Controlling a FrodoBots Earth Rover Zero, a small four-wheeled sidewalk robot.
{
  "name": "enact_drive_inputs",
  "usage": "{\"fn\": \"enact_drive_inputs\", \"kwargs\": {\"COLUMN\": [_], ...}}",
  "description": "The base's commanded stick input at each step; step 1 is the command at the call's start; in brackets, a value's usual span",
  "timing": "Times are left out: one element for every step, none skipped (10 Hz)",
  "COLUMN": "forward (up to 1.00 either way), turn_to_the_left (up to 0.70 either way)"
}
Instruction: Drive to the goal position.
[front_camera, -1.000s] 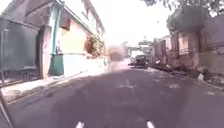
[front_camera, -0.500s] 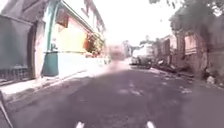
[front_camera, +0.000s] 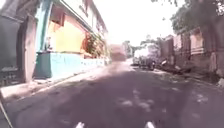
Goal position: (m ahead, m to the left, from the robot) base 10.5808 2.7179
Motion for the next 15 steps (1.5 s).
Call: {"fn": "enact_drive_inputs", "kwargs": {"forward": [1.0,1.0,1.0,1.0,1.0,1.0,1.0,1.0,1.0,1.0,1.0,1.0,1.0,1.0,1.0], "turn_to_the_left": [0.0,0.0,0.0,0.0,0.0,0.0,0.0,0.0,-0.06,-0.3,-0.29,-0.14,0.0,0.0,0.0]}}
